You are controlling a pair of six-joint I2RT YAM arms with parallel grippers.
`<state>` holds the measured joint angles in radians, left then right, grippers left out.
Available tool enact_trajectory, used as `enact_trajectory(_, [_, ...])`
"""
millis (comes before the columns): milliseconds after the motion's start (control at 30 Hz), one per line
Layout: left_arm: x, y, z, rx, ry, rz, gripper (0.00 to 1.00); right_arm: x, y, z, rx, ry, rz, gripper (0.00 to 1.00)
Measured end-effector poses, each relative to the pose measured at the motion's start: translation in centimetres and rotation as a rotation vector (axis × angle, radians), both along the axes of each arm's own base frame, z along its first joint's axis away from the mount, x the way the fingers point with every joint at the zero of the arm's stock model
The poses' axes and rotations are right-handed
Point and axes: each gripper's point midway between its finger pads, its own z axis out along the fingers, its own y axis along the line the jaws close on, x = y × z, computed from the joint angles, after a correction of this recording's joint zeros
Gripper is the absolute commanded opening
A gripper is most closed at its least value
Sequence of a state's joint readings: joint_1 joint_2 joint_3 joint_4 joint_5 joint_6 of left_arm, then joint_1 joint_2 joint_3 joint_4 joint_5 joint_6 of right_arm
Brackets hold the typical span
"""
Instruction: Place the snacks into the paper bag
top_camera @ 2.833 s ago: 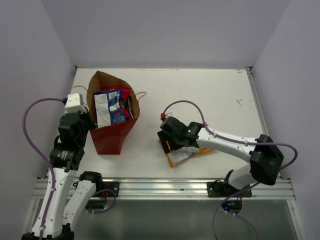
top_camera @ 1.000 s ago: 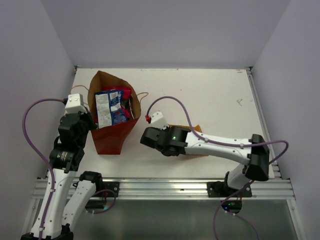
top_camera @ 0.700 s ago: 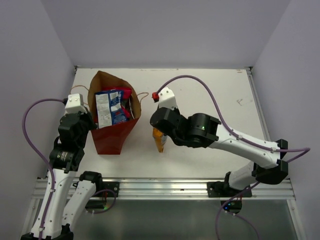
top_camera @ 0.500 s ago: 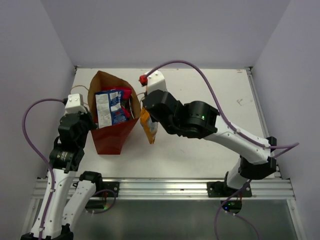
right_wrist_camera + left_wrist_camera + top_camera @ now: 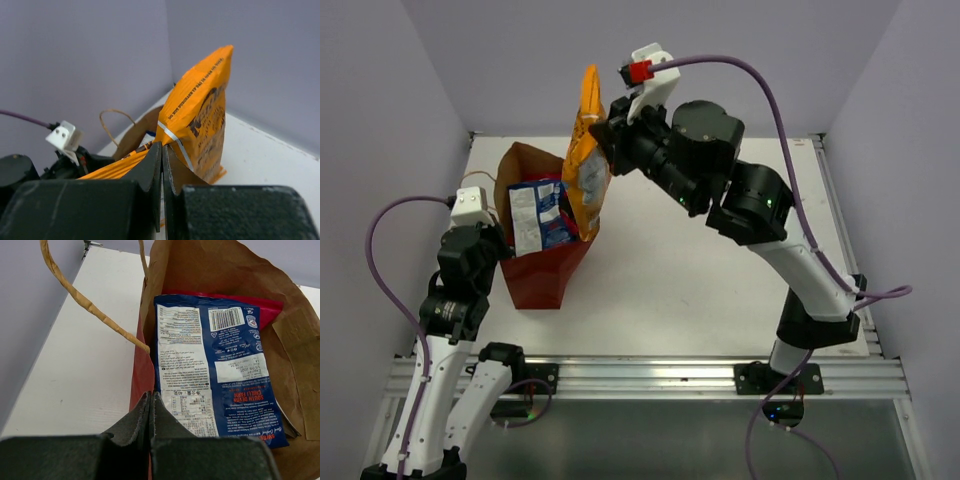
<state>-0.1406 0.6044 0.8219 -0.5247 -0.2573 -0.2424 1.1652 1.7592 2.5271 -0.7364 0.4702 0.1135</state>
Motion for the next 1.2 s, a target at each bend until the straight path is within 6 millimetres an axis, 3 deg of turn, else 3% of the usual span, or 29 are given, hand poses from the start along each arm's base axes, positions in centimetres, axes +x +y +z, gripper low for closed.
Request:
enact_trajectory(100, [0.0, 0.0, 0.0, 0.000, 0.000, 0.001, 0.00, 1.6, 0.8, 1.4, 0.069, -0.022, 0.050, 0.00])
enact_trajectory(200, [0.0, 0.0, 0.0, 0.000, 0.000, 0.001, 0.00, 2.4, 2.8, 1.5, 0.098, -0.034, 0.123, 0.00])
enact_trajectory(567, [0.0, 0.2, 0.0, 0.003, 0.000, 0.008, 0.00, 3.7, 11.5, -2.7, 0.132, 0.003, 0.377, 0.00])
enact_trajectory(867, [0.0, 0.2, 0.0, 0.003, 0.000, 0.009, 0.00, 3.3, 13.3, -2.7, 0.203, 0.019, 0.476, 0.00])
enact_trajectory(967, [0.0, 0.2, 0.0, 0.003, 0.000, 0.009, 0.00, 3.8, 14.5, -5.5, 0.182, 0.072, 0.493, 0.00])
enact_trajectory(1200, [-0.1, 0.3, 0.1, 0.005, -0.005, 0.018, 0.00, 5.8, 17.6, -20.8, -0.015, 0.324, 0.474, 0.00])
